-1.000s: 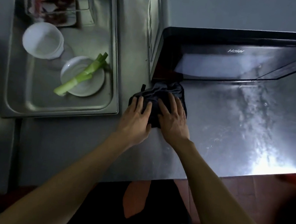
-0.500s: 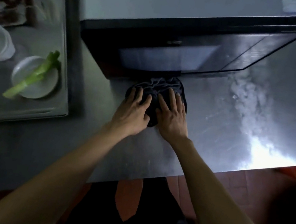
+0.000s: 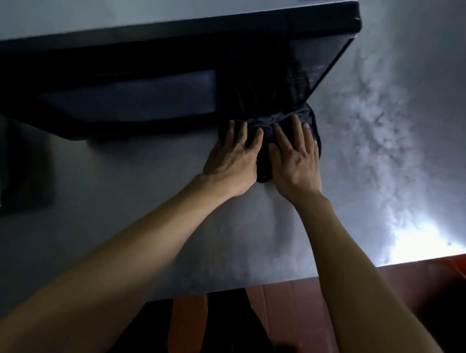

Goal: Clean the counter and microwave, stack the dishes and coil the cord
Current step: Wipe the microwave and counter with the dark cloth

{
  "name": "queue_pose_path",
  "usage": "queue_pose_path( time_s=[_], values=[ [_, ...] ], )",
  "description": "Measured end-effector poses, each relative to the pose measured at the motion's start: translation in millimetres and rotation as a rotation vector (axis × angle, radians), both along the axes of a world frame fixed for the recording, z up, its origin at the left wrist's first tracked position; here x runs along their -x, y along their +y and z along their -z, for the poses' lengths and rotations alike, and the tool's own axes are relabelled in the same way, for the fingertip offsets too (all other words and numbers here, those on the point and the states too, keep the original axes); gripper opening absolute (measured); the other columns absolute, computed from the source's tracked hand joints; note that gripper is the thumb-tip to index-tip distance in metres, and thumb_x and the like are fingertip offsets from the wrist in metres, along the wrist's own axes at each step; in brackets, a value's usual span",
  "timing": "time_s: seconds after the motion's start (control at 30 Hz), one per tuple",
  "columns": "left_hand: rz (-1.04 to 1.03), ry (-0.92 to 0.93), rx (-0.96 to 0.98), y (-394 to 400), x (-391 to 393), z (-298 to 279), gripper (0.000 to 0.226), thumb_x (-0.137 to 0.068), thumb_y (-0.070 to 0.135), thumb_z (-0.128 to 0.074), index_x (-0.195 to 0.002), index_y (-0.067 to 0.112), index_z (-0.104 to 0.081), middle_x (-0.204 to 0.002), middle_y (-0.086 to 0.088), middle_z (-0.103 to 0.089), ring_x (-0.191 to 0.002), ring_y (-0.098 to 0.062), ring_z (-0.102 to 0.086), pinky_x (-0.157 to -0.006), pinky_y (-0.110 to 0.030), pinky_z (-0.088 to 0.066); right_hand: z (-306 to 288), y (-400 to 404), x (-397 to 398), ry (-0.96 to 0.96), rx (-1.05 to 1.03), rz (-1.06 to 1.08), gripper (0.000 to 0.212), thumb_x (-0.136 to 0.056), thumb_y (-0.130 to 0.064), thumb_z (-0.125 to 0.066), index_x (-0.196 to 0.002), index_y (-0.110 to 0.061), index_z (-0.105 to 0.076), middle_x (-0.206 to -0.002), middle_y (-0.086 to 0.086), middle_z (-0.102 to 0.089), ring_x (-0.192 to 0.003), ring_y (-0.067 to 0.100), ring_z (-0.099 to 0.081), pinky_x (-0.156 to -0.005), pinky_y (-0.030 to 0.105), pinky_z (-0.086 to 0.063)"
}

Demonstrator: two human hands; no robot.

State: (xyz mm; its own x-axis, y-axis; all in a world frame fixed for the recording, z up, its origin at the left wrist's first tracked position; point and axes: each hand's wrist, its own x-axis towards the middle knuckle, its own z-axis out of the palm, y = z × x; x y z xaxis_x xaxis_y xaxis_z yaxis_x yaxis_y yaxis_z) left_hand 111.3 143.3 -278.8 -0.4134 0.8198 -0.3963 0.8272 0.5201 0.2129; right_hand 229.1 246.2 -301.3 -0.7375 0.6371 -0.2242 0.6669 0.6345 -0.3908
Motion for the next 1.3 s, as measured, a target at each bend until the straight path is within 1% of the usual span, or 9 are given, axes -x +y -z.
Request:
queue_pose_path(
  time_s=[0.1, 0.2, 0.4, 0.53, 0.73, 0.9, 1.07, 1.23, 1.3],
  values=[
    [0.000, 0.009, -0.007, 4.1, -8.7, 0.6, 0.068, -0.100, 0.027, -0.041, -0.158, 0.014, -0.009, -0.163, -0.021, -0.005, -0.150, -0.043, 0.000, -0.122, -0.050, -0.015, 0.3, 8.4, -5.1, 0.021, -0.001, -0.001, 0.052, -0.105, -0.042, -0.028, -0.156, -0.030, -0.024, -0.167, 0.005, -0.005, -0.153, 0.030, 0.001, -0.123, 0.050, -0.007],
    [0.009, -0.012, -0.015, 1.7, -9.0, 1.0, 0.067, -0.101, 0.026, -0.040, -0.158, 0.016, -0.007, -0.164, -0.018, -0.002, -0.151, -0.040, 0.003, -0.122, -0.049, -0.014, 0.9, 4.6, -9.2, 0.032, 0.000, 0.027, 0.053, -0.104, -0.043, -0.027, -0.156, -0.030, -0.026, -0.167, 0.005, -0.007, -0.153, 0.029, 0.000, -0.123, 0.049, -0.006],
    [0.028, -0.057, -0.028, -17.4, -9.1, 1.2, 0.066, -0.102, 0.030, -0.039, -0.158, 0.021, -0.006, -0.165, -0.013, 0.000, -0.151, -0.037, 0.004, -0.122, -0.047, -0.019, -2.5, -16.6, -14.2, 0.014, -0.001, 0.047, 0.054, -0.102, -0.046, -0.021, -0.154, -0.033, -0.030, -0.166, 0.006, -0.008, -0.153, 0.032, -0.002, -0.123, 0.050, -0.008],
    [-0.062, -0.073, -0.060, -50.4, 7.4, 0.5, 0.065, -0.103, 0.031, -0.040, -0.158, 0.021, -0.008, -0.165, -0.012, -0.001, -0.152, -0.036, 0.003, -0.119, -0.045, -0.024, -5.7, -44.3, 10.7, 0.009, 0.008, -0.012, 0.055, -0.101, -0.047, -0.021, -0.153, -0.034, -0.031, -0.166, 0.008, -0.010, -0.152, 0.035, -0.004, -0.122, 0.052, -0.012],
    [-0.156, 0.000, -0.113, -136.1, 56.9, 3.4, 0.068, -0.097, 0.028, -0.048, -0.157, 0.017, -0.016, -0.163, -0.014, -0.011, -0.150, -0.036, -0.007, -0.111, -0.046, -0.035, -9.0, -110.1, 74.8, -0.046, 0.041, -0.156, 0.054, -0.103, -0.042, -0.027, -0.155, -0.030, -0.025, -0.166, 0.009, -0.002, -0.152, 0.035, 0.001, -0.122, 0.052, -0.009],
    [-0.266, 0.031, -0.114, -201.6, 97.9, 4.1, 0.067, -0.096, 0.028, -0.048, -0.156, 0.019, -0.020, -0.163, -0.014, -0.015, -0.150, -0.034, -0.010, -0.114, -0.046, -0.030, -7.1, -178.9, 123.9, -0.086, 0.068, -0.202, 0.057, -0.102, -0.044, -0.030, -0.156, -0.030, -0.020, -0.166, 0.010, 0.003, -0.151, 0.035, 0.004, -0.122, 0.052, -0.005],
    [-0.304, 0.039, -0.119, -255.5, 126.8, 7.0, 0.065, -0.098, 0.025, -0.045, -0.156, 0.014, -0.019, -0.162, -0.019, -0.014, -0.149, -0.039, -0.009, -0.115, -0.050, -0.029, -10.6, -228.3, 157.5, -0.093, 0.068, -0.275, 0.058, -0.101, -0.043, -0.030, -0.156, -0.031, -0.019, -0.166, 0.010, 0.003, -0.151, 0.036, 0.004, -0.122, 0.053, -0.005],
    [-0.399, 0.013, -0.109, -295.4, 129.0, 10.5, 0.066, -0.101, 0.028, -0.044, -0.158, 0.017, -0.013, -0.164, -0.017, -0.008, -0.151, -0.037, -0.004, -0.119, -0.047, -0.021, -15.9, -255.0, 172.7, -0.139, 0.072, -0.389, 0.057, -0.103, -0.043, -0.028, -0.157, -0.032, -0.017, -0.166, 0.005, 0.007, -0.152, 0.033, 0.007, -0.123, 0.050, -0.004],
    [-0.416, 0.010, -0.113, -307.6, 123.0, 11.1, 0.066, -0.101, 0.030, -0.045, -0.157, 0.016, -0.013, -0.164, -0.019, -0.009, -0.150, -0.038, -0.005, -0.120, -0.048, -0.020, -15.8, -264.0, 170.0, -0.144, 0.066, -0.421, 0.056, -0.103, -0.044, -0.027, -0.157, -0.032, -0.017, -0.166, 0.004, 0.008, -0.152, 0.032, 0.008, -0.123, 0.049, -0.004]
  ],
)
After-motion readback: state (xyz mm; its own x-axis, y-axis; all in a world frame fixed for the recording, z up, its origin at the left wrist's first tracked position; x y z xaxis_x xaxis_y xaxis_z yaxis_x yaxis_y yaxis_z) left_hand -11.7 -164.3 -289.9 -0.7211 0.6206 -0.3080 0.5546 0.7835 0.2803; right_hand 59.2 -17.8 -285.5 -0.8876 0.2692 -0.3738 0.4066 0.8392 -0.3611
